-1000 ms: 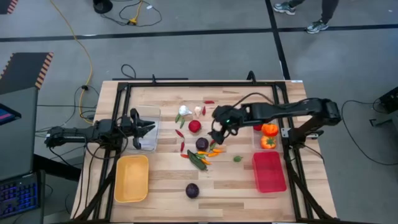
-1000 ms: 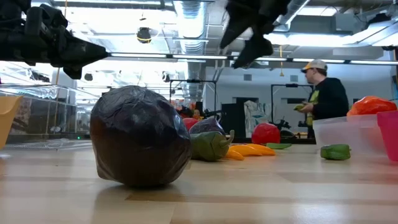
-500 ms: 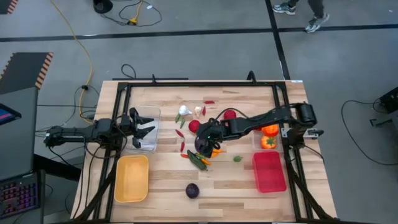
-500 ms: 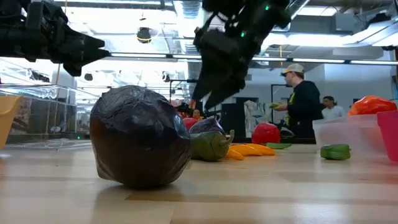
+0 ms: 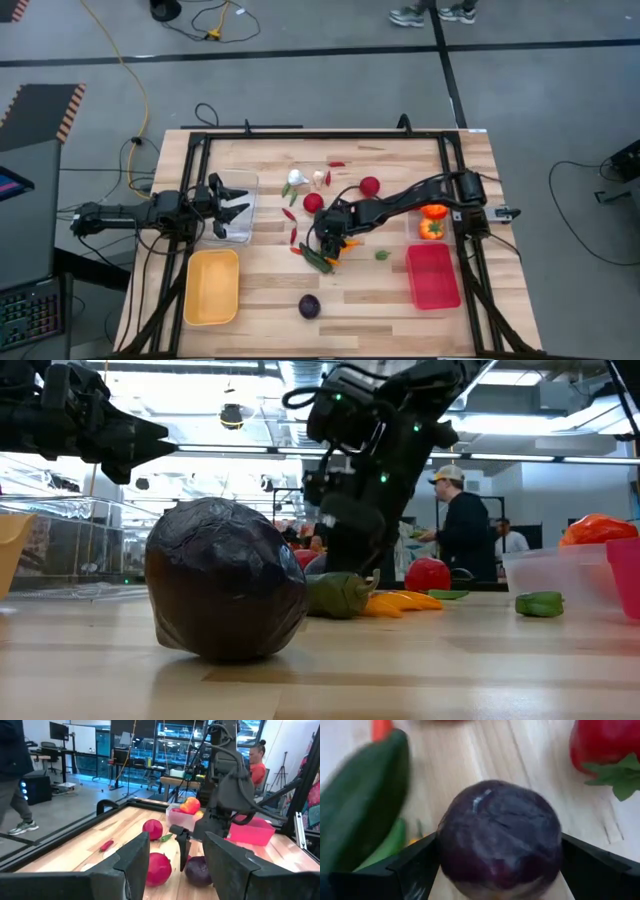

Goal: Sort produce into baskets
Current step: Put the plum into the pink bin

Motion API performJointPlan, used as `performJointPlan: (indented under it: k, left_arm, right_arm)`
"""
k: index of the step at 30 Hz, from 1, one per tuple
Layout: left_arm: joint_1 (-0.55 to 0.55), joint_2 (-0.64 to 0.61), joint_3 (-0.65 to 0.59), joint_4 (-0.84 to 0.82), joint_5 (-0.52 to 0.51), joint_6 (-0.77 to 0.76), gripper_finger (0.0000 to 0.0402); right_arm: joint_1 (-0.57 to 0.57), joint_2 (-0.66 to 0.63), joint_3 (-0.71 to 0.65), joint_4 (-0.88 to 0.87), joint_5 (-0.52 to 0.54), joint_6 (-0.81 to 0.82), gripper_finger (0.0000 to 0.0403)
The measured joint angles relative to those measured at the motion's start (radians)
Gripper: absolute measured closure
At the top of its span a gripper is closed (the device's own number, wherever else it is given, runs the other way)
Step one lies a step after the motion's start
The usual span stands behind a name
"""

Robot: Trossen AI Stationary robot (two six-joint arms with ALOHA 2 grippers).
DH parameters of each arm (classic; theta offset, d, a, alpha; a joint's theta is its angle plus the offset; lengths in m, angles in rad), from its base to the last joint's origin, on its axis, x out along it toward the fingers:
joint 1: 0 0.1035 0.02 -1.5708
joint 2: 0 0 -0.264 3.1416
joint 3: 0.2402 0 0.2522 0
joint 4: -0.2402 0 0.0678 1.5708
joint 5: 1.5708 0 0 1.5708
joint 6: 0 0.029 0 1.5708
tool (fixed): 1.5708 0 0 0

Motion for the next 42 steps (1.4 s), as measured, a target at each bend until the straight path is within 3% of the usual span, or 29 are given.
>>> performJointPlan:
  k: [9, 17, 27, 33, 42]
  left_arm:
    - [0.000, 0.000, 0.001, 0.000, 0.001, 0.000, 0.0230]
    - [0.000, 0.000, 0.002, 0.000, 0.001, 0.000, 0.0230]
    - [0.000, 0.000, 0.002, 0.000, 0.001, 0.000, 0.0230]
    - [0.000, 0.000, 0.002, 0.000, 0.001, 0.000, 0.0230]
    - [0.000, 0.000, 0.002, 0.000, 0.001, 0.000, 0.0230]
  right_arm:
    - [0.000, -0.005, 0.000, 0.008, 0.008, 0.000, 0.0105]
    - [0.002, -0.006, 0.018, -0.019, 0.007, 0.000, 0.0100]
    - [0.005, -0.007, 0.215, -0.170, 0.003, -0.093, 0.0101]
    - [0.013, -0.007, 0.359, -0.369, 0.002, -0.104, 0.0100]
    - [0.116, -0.008, 0.565, -0.843, -0.001, -0.018, 0.0100]
